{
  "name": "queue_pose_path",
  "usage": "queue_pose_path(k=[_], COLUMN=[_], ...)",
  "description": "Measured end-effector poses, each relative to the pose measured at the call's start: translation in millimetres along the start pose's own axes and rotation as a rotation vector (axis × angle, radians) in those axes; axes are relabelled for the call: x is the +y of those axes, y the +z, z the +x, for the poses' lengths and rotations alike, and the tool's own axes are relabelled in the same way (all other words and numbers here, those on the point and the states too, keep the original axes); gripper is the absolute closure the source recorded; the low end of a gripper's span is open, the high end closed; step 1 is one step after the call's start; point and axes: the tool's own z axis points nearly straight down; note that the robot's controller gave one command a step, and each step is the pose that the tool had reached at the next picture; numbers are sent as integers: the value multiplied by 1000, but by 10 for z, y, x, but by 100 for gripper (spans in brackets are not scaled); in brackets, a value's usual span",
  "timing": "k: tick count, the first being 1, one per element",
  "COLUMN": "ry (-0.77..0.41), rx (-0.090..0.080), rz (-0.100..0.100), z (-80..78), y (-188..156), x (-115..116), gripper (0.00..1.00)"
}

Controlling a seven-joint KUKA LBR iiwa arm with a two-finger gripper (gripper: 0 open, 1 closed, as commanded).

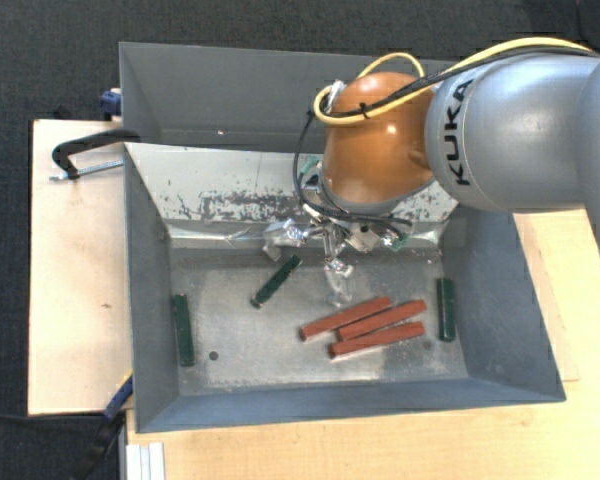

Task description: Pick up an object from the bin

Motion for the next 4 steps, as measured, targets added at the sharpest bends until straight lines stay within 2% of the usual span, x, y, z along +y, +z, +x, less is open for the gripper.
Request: queue_pose_path(k=[1, 3, 4], ry=[-282, -281, -257], rx=[3, 3, -2], rz=[-3, -4, 2], z=[-200, -200, -336], y=[412, 413, -1108], x=[180, 180, 369], gripper=[100, 100, 100])
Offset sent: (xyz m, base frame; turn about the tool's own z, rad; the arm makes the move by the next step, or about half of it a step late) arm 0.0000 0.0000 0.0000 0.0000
